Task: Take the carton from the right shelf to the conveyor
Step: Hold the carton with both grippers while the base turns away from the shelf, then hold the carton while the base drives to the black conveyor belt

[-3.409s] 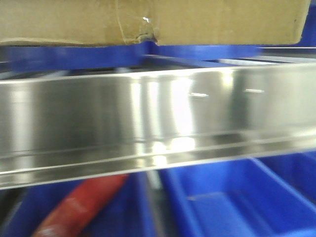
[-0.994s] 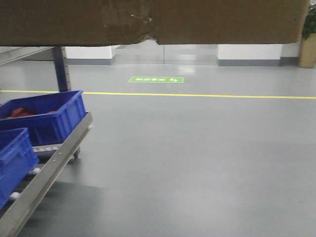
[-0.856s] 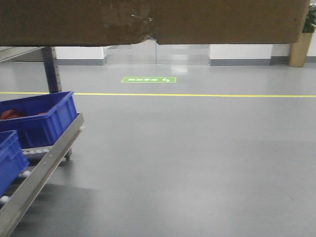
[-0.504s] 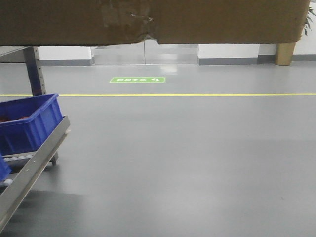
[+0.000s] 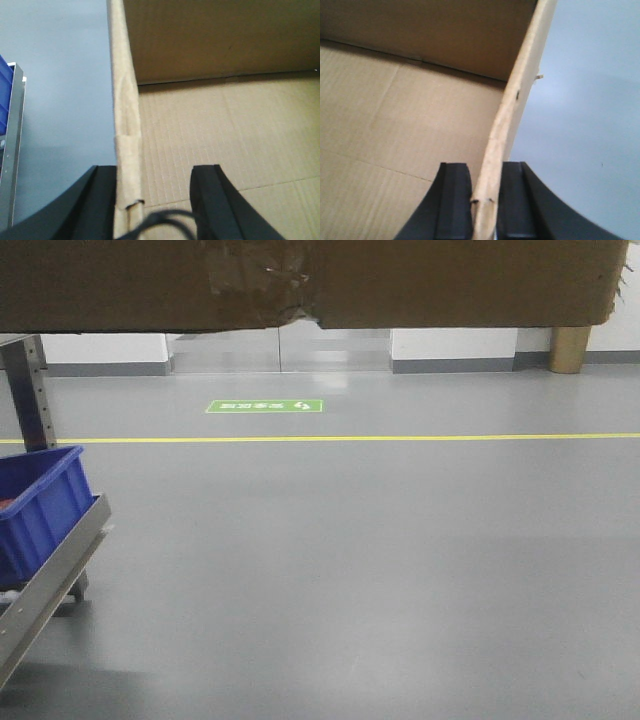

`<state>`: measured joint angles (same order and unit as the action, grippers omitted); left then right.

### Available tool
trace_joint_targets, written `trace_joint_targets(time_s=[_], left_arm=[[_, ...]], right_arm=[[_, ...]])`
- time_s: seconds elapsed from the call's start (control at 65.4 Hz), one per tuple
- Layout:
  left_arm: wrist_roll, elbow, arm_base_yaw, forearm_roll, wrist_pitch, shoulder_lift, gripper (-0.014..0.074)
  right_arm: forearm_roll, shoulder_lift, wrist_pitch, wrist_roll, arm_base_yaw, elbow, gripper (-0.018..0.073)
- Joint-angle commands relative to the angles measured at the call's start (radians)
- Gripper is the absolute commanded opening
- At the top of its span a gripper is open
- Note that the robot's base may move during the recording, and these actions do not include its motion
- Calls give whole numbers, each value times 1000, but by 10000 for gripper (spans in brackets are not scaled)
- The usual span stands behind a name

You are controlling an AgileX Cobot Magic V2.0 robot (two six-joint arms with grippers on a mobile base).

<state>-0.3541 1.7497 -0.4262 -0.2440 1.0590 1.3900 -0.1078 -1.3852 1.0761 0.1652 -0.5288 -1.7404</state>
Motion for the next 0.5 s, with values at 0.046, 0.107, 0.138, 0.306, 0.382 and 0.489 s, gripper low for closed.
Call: trace_joint_targets(time_s=[0.046, 0.107, 0.138, 0.306, 0.382, 0.489], left_arm=[[29, 5, -17, 74, -64, -11, -9], [29, 5, -17, 74, -64, -11, -9], [29, 5, -17, 74, -64, -11, -9], [29, 5, -17, 74, -64, -11, -9], [29, 5, -17, 74, -64, -11, -9], [29, 5, -17, 74, -64, -11, -9]], right_arm=[[43, 7, -83, -24, -4, -3, -67], [43, 7, -83, -24, -4, -3, -67], [43, 7, -83, -24, -4, -3, -67], [43, 7, -83, -24, -4, -3, -67], [43, 7, -83, -24, -4, -3, -67], [43, 7, -83, -24, -4, -3, -67]])
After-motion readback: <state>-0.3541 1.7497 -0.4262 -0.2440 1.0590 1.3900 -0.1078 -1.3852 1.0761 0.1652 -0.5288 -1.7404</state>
